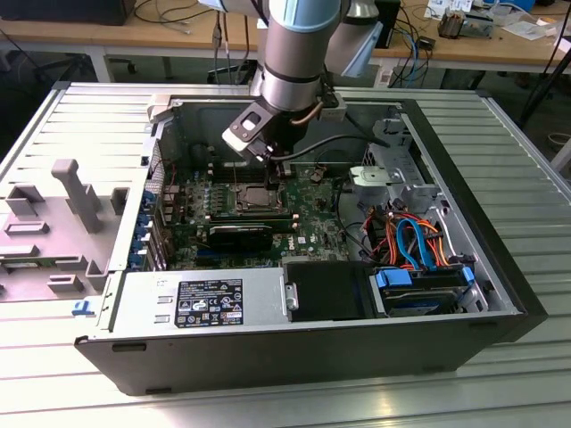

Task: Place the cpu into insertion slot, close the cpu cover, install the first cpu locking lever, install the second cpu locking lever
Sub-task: 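Close the cpu cover, then install the first cpu locking lever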

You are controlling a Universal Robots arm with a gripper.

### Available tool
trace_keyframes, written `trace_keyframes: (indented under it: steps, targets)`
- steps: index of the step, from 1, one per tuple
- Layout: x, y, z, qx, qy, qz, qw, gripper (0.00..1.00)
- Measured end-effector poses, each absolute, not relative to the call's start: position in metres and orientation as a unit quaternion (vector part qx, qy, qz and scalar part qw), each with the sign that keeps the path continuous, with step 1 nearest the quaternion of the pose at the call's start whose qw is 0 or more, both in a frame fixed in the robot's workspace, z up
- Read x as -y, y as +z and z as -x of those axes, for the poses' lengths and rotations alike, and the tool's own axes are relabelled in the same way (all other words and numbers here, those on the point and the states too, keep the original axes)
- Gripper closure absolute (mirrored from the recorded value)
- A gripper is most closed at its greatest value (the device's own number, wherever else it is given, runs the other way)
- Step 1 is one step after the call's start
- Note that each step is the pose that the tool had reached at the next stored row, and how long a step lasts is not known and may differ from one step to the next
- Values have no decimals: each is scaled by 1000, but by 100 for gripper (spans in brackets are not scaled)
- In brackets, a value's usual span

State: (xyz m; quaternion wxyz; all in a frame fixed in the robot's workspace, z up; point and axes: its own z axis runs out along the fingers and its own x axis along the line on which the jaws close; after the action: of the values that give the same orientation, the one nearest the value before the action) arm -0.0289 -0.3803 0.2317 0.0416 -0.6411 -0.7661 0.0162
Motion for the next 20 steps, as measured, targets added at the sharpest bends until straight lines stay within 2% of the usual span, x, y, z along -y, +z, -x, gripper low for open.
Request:
trace_keyframes:
  steps: [7,20]
  targets:
    - [380,240,29,766,10,641,46,89]
    - [380,240,29,766,10,641,47,89]
